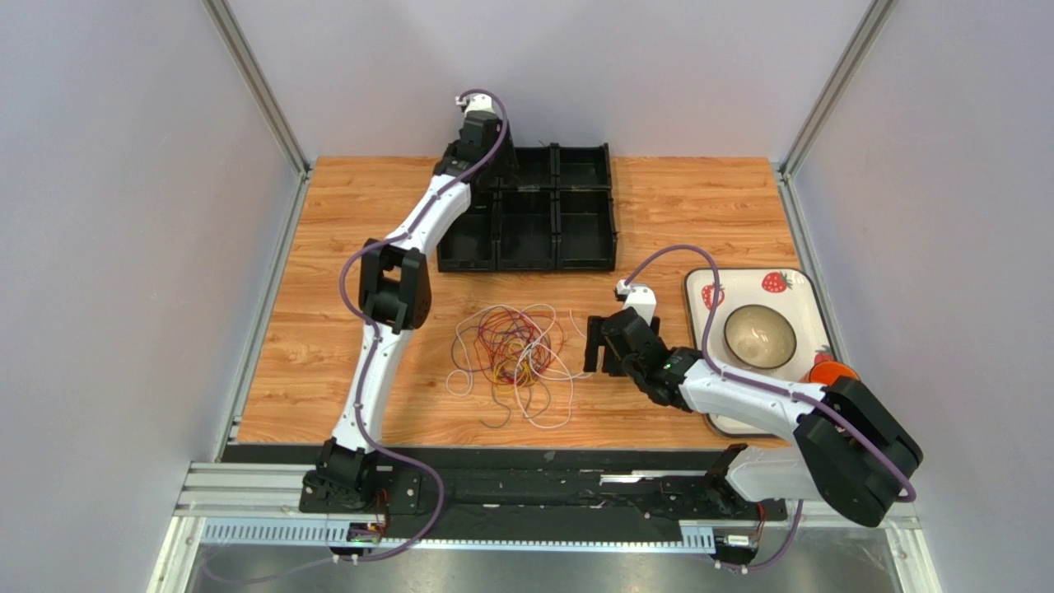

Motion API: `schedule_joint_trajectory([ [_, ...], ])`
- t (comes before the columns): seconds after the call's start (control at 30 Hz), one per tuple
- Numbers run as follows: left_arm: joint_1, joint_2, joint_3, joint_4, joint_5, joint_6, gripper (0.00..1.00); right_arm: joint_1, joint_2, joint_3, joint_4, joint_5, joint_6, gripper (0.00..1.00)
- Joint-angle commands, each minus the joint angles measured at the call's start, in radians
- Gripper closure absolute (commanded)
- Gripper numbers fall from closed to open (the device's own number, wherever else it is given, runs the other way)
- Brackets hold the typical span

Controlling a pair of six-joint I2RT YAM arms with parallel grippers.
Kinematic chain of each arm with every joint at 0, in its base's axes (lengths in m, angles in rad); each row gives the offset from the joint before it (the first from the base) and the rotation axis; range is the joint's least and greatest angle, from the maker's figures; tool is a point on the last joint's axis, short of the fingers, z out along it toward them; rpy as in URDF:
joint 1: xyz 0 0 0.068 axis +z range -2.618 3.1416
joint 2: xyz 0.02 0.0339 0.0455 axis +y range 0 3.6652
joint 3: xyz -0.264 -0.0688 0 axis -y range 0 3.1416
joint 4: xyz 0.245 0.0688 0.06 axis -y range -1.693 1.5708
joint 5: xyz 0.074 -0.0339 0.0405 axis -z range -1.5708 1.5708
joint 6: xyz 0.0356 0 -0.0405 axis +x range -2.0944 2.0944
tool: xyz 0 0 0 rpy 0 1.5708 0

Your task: Untangle the cables

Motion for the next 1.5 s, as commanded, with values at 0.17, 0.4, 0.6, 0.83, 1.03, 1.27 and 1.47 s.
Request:
schedule_joint_trajectory([
  [0.17, 0.012, 0.018, 0.060, 0.047, -0.025, -0.042, 0.46, -0.005, 0.003, 0.034, 0.044, 0.003, -0.006, 0.20],
  [0.4, 0.032, 0.030, 0.057, 0.023, -0.010, -0.068, 0.46, -0.005, 0.003, 0.033, 0.046, 0.004, -0.008, 0.20],
  [0.6, 0.036, 0.048, 0.058, 0.026, 0.024, -0.080, 0.51, -0.005, 0.005, 0.033, 0.046, 0.004, -0.008, 0.20],
  [0.83, 0.039, 0.059, 0.058, 0.018, 0.027, -0.088, 0.66, -0.005, 0.005, 0.034, 0.048, 0.004, -0.008, 0.20],
  [1.03, 0.044, 0.045, 0.049, 0.013, 0.022, -0.090, 0.90, -0.005, 0.006, 0.034, 0.046, 0.006, -0.008, 0.20],
  [1.27, 0.052, -0.013, 0.023, 0.018, -0.004, -0.057, 1.00, -0.005, 0.008, 0.036, 0.046, 0.006, -0.008, 0.20],
  [1.47, 0.073, -0.083, -0.017, 0.027, -0.019, -0.030, 1.00, -0.006, 0.011, 0.039, 0.044, 0.006, -0.008, 0.20],
])
